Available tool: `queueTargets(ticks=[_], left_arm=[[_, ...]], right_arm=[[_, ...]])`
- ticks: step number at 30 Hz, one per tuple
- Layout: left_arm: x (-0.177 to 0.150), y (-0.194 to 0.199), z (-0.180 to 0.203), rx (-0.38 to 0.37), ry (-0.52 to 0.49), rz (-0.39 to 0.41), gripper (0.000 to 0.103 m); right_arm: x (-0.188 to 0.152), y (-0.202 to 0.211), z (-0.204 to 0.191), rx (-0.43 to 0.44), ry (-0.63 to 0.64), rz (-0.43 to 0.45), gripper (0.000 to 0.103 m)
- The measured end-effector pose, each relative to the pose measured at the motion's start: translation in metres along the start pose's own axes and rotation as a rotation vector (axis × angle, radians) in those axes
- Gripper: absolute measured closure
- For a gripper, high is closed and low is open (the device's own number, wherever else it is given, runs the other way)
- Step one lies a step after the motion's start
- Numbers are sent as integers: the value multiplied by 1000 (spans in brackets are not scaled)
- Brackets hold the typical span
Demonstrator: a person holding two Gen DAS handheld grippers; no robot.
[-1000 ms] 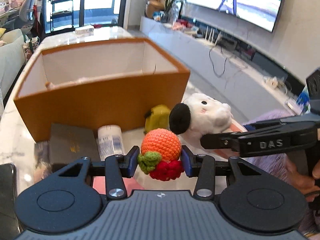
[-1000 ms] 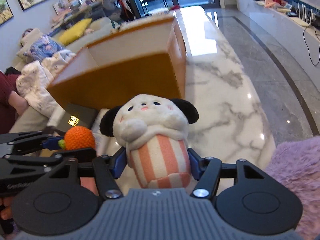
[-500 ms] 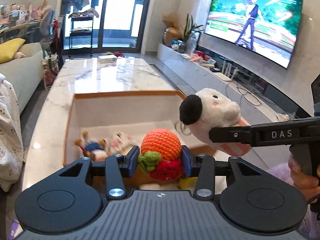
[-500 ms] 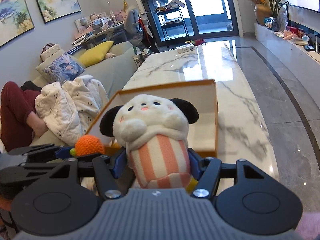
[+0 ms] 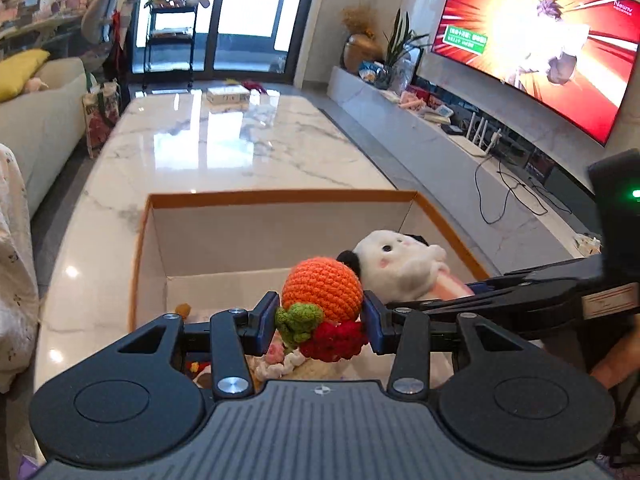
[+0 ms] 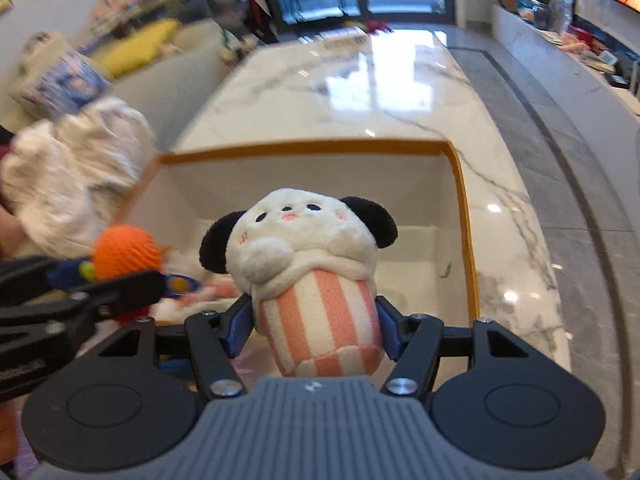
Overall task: Organize objects
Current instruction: 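Carry both plush toys into the orange box and open the right gripper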
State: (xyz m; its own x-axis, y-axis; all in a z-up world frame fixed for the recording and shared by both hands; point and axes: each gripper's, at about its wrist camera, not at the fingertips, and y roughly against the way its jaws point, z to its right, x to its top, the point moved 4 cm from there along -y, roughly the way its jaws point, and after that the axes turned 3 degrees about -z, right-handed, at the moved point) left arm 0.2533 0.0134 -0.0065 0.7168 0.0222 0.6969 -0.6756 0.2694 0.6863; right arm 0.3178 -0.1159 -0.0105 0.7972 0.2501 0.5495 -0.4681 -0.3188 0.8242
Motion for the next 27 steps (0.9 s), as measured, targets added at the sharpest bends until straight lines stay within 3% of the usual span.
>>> queueTargets(ticks=[7,16,21,27], left_arm=[[-11,-17,-6,-21,5,-47,53],[-17,-19,-13,-38,41,-67,53],[-16,-17,-17,-31,43,-71,53],[-14,-18,-16,-27,57,-77,53]], right_arm=[[-6,-37,2,-60,0,-129,38],[-18,-44,-2,71,-55,-309,38],[-11,-22,0,72,-10,-276,28],[13,-9,9,19,23,-174,29]])
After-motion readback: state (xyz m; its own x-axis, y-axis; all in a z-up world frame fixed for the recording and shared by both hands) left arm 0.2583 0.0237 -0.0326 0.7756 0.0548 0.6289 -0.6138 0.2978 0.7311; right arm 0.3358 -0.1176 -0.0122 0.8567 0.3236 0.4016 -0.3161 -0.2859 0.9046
